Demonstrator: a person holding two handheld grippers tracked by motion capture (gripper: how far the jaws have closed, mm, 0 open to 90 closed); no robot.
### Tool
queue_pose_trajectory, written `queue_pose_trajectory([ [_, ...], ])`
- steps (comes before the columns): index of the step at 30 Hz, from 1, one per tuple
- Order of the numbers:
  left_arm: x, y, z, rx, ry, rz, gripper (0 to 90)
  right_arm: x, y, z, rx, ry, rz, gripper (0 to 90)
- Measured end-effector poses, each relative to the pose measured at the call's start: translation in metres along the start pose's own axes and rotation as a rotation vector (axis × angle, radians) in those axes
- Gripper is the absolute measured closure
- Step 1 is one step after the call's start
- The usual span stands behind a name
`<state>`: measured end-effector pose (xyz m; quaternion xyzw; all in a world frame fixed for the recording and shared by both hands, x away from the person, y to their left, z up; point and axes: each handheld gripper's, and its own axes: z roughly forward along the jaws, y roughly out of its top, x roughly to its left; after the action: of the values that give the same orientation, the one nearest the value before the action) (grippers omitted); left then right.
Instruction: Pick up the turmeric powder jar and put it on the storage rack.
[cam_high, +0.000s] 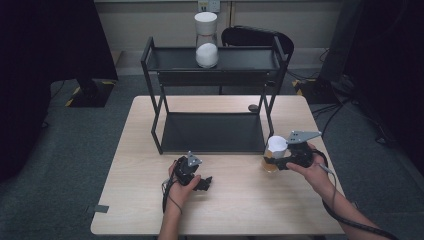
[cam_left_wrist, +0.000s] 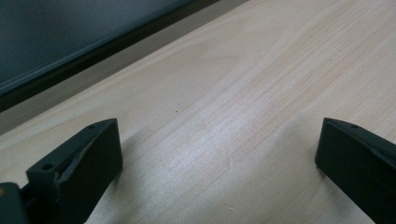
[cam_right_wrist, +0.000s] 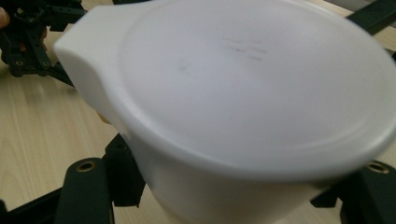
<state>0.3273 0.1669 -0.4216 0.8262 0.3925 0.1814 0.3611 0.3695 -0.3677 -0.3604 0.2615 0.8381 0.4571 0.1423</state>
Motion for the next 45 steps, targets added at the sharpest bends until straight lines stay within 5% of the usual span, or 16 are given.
queue_pose_trajectory([
  [29, 0.000, 0.000, 0.000, 0.000, 0.000, 0.000, 0.0, 0.000, 0.067, 0.021, 0.015, 0.057, -0.061, 30.4],
  [45, 0.000, 0.000, 0.000, 0.000, 0.000, 0.000, 0.0, -0.015, 0.104, 0.018, 0.000, 0.062, -0.051, 30.4],
])
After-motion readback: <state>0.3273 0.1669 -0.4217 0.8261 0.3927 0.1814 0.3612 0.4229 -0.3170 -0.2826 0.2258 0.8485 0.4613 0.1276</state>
